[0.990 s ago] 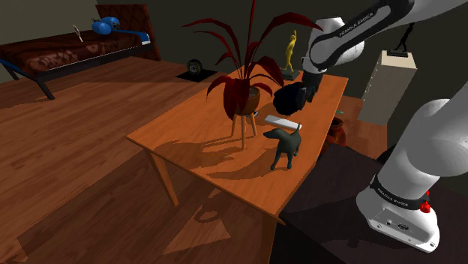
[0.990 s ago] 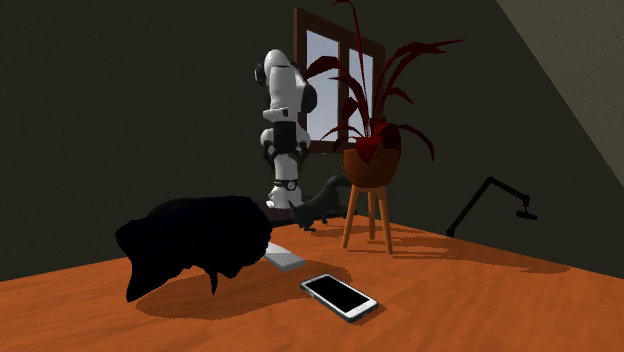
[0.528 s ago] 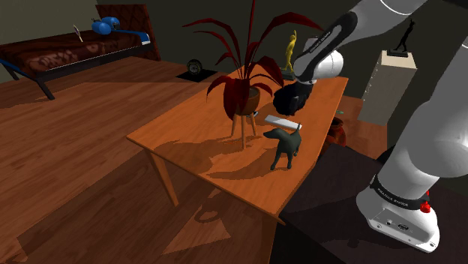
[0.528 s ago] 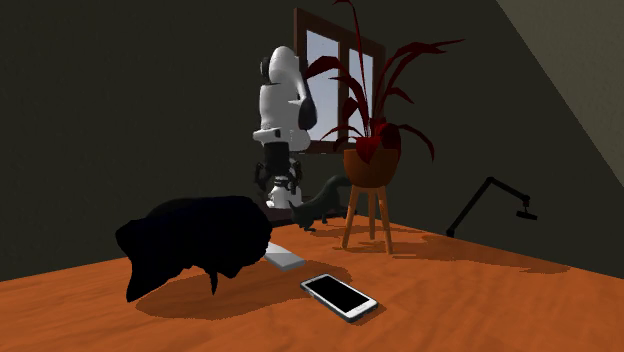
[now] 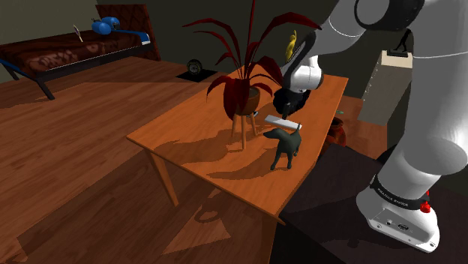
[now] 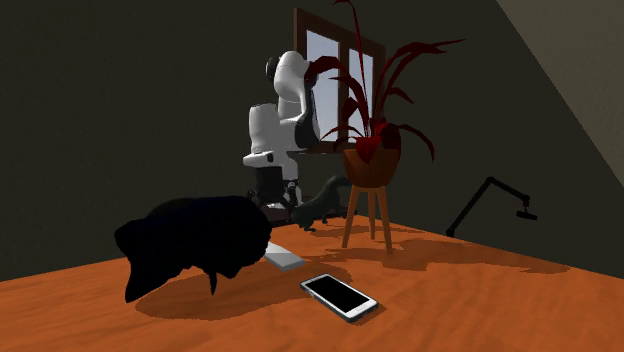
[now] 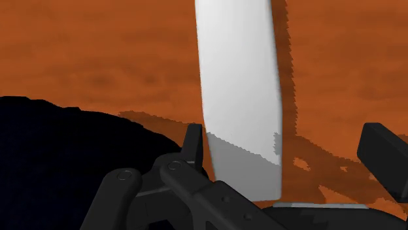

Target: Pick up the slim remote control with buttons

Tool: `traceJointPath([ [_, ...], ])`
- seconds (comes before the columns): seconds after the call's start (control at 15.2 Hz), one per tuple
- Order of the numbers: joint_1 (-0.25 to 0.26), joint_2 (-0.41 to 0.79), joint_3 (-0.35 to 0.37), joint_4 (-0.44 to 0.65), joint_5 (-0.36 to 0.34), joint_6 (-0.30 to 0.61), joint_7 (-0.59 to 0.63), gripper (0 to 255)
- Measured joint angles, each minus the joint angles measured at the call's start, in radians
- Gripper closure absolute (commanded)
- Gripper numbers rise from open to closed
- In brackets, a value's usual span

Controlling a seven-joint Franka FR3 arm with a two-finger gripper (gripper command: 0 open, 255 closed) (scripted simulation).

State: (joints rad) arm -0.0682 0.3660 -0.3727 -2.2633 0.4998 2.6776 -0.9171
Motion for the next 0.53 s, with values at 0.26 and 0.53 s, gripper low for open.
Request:
traceJointPath([
  [0.26,-0.058,0.108,0.056,0.086,0.07,0.019,-0.073,0],
  [0.53,-0.086,0.163,0.09,0.108,0.109,0.05,-0.108,0],
])
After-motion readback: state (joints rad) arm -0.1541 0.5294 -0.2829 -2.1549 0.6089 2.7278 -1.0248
